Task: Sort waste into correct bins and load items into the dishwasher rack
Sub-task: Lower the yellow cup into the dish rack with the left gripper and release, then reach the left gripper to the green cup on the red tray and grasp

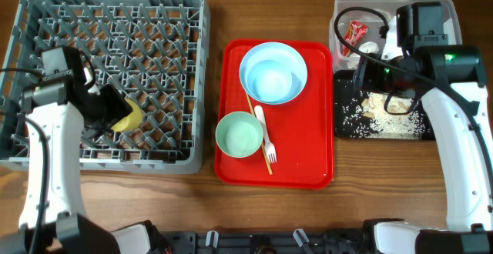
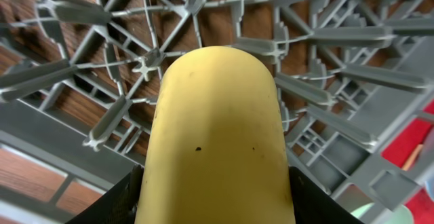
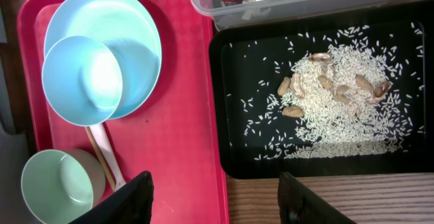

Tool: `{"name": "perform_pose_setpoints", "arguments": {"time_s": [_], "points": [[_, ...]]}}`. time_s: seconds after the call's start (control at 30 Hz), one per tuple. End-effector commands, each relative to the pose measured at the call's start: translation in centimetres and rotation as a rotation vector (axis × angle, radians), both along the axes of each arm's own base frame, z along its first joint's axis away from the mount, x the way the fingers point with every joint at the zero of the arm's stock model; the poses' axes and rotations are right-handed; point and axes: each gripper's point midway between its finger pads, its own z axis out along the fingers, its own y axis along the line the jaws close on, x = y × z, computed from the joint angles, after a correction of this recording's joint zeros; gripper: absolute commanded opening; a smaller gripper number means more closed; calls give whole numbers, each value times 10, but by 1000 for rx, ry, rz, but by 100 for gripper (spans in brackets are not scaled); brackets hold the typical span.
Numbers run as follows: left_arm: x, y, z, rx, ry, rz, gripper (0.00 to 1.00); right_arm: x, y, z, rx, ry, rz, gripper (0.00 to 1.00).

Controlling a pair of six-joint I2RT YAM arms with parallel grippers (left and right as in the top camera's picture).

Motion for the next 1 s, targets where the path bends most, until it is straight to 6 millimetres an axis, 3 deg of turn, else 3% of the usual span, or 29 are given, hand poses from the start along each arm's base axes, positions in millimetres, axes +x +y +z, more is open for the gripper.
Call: {"name": "perform_pose_setpoints", "arguments": {"time_s": [0.0,0.07,0.1,0.13,0.23,0.33,0.43,0.53,0.57,0.67,0.8,0.87,0.97], "points": [[6,7,-23,-4,68,-3,24,0,-1,-5,-13,17,14,60],[8,7,-30,-9,84,-4,50,0,-1,-5,-13,17,15,60],[10,8,-32,-9,84,-4,81,0,-1,-5,-13,17,14,60],[12,8,-32,-7,73,-4,100,0,-1,-5,-13,19,14,60],[24,7,-13,-15,4,-10,100,-1,-2,-5,-13,21,15,61],[40,-5,27,-40,-133,-41,100,-1,-2,-5,-13,21,15,68],[51,-34,61,-55,-265,-127,100,0,-1,-5,-13,19,14,78],[50,-83,77,-63,-316,-276,100,0,-2,-5,-13,17,14,94],[48,-104,77,-73,-316,-337,100,1,-2,-5,-13,14,14,100],[39,-168,71,-105,-302,-529,100,3,-1,-4,-11,7,9,100],[31,-233,54,-132,-288,-712,95,3,-8,-4,3,11,-71,100],[21,-272,26,-136,-220,-820,87,3,-27,-4,46,16,-216,100],[7,-295,-8,-116,-125,-894,82,3,-42,-4,81,17,-260,100]]}}
